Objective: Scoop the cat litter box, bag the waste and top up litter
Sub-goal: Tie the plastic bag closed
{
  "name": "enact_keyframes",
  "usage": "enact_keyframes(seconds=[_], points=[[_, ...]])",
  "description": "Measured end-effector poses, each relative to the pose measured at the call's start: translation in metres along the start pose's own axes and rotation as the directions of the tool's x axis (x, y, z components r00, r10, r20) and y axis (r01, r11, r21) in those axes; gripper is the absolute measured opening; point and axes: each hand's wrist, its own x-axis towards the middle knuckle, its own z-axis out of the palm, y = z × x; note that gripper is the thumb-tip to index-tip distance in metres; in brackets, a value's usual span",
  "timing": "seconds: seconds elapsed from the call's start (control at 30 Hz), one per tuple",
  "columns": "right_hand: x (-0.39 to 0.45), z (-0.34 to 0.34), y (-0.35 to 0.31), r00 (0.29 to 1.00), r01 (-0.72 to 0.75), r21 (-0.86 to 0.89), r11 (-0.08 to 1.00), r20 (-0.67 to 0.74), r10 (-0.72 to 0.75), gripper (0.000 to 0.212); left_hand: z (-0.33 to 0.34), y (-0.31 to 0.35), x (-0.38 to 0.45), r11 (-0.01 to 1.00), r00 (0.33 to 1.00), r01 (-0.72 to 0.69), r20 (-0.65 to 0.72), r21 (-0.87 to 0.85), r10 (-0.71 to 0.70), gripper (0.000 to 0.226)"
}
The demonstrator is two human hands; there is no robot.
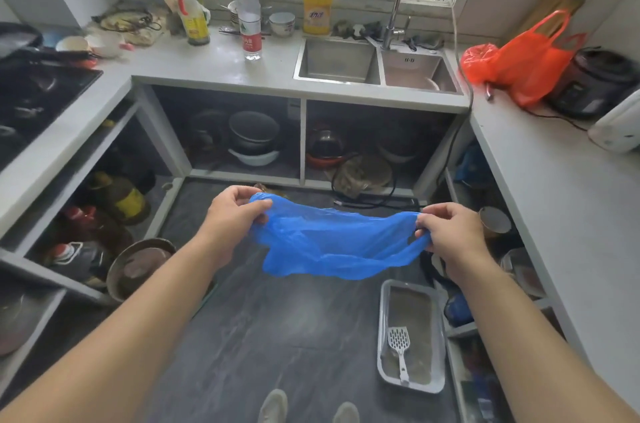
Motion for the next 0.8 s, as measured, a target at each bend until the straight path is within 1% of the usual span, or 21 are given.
enact_keyframes(seconds=[0.07,0.1,0.17,0.23,0.27,0.33,0.37,0.43,0.47,0.57,0.6,0.67,0.7,0.73,0.77,0.8], points=[[0.006,-0.003,-0.003,1.000,0.013,0.042,0.999,-0.018,-0.012,0.013,-0.001,0.003,0.003,0.986,1.000,-0.004,0.011,-0.164,0.006,0.022],[0.009,-0.005,-0.004,1.000,0.027,0.045,0.999,-0.017,-0.026,0.013,-0.001,0.005,0.003,0.977,0.999,0.004,0.033,-0.212,0.003,0.021],[0.014,-0.008,-0.003,0.999,0.010,0.038,0.999,-0.043,-0.008,0.013,-0.003,0.008,0.000,0.959,0.998,0.048,0.054,-0.278,-0.035,0.023],[0.022,-0.015,0.000,0.996,-0.017,0.051,0.999,-0.090,0.022,0.013,-0.004,0.011,0.005,0.935,0.996,0.086,-0.002,-0.344,-0.092,0.023],[0.023,-0.019,0.000,0.995,-0.016,0.046,0.999,-0.098,0.020,0.012,-0.005,0.014,0.007,0.937,0.993,0.095,-0.035,-0.337,-0.113,0.023],[0.023,-0.019,0.001,0.995,0.045,-0.040,0.998,-0.083,-0.048,0.013,-0.008,0.014,0.009,0.975,0.990,0.082,-0.093,-0.208,-0.103,0.021],[0.021,-0.016,0.001,0.995,0.087,-0.100,0.991,-0.039,-0.091,0.013,-0.006,0.013,0.010,0.991,0.992,0.061,-0.102,-0.122,-0.074,0.019],[0.017,-0.007,-0.003,0.992,0.125,-0.160,0.979,0.025,-0.122,0.012,-0.001,0.016,0.009,1.000,0.998,0.020,-0.059,-0.009,-0.021,0.017],[0.019,-0.004,-0.005,0.992,0.125,-0.149,0.981,0.019,-0.124,0.011,0.002,0.019,0.010,1.000,0.998,0.002,-0.057,-0.003,-0.002,0.016],[0.024,-0.006,-0.009,0.993,0.088,-0.056,0.995,-0.068,-0.092,0.010,-0.003,0.039,0.016,0.993,0.981,-0.032,-0.192,-0.118,0.008,0.017],[0.023,-0.007,-0.011,0.992,0.107,-0.066,0.992,-0.054,-0.110,0.008,-0.007,0.046,0.016,0.990,0.981,-0.035,-0.195,-0.139,0.007,0.019],[0.020,-0.006,-0.018,0.987,0.159,-0.076,0.984,0.019,-0.158,0.008,-0.007,0.058,0.015,0.994,0.995,-0.053,-0.087,-0.092,0.045,0.019],[0.017,-0.003,-0.023,0.985,0.173,-0.070,0.983,0.040,-0.170,0.009,-0.004,0.062,0.013,0.995,0.996,-0.084,-0.041,-0.055,0.082,0.018],[0.016,-0.001,-0.027,0.983,0.179,-0.067,0.981,0.045,-0.177,0.010,-0.001,0.065,0.010,0.991,0.990,-0.132,-0.052,-0.038,0.130,0.016],[0.013,0.000,-0.030,0.986,0.165,-0.046,0.985,0.023,-0.164,0.010,0.000,0.066,0.006,0.980,0.974,-0.197,-0.126,-0.039,0.190,0.014],[0.011,-0.001,-0.032,0.988,0.154,-0.016,0.988,-0.009,-0.155,0.010,-0.001,0.068,0.004,0.961,0.939,-0.272,-0.231,-0.042,0.255,0.011]])
